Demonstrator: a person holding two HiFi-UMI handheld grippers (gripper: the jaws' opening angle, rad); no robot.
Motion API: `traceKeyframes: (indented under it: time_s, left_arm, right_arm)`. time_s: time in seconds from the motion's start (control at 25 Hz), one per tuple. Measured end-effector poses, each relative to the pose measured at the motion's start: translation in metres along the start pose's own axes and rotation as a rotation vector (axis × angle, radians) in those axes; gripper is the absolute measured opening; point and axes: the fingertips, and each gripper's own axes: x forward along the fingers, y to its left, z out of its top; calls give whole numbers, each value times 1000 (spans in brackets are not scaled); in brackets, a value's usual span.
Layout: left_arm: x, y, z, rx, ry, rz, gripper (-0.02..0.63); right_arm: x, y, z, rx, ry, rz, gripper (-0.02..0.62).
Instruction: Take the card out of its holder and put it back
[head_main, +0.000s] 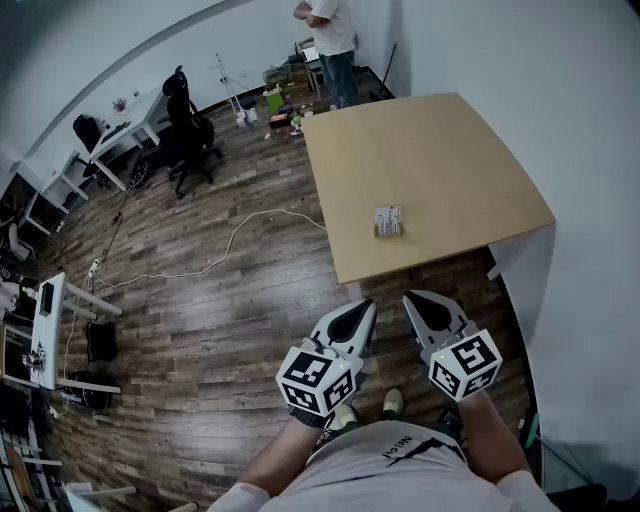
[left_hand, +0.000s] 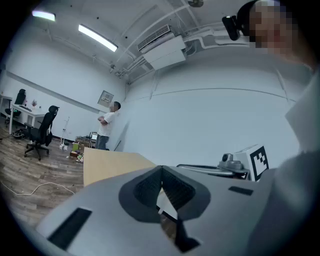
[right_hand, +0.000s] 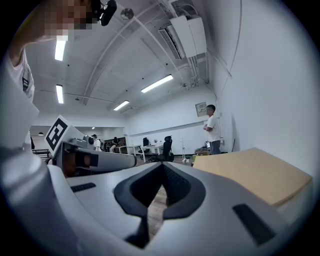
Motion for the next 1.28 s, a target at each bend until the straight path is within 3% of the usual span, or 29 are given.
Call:
traceKeyframes:
  time_s: [0.4,0.84,1.28]
  left_arm:
    - [8,-6,-8,-7,7,14,12]
    - [33,-5,-14,5,6,60,12]
    - [83,25,-13,-7,26,58,12]
  right_arm:
    - [-12,-13,1,35,-21,14,14]
    - [-26,-56,-3,57,-50,25,14]
    - [13,-98,-20,85,-15,38,14]
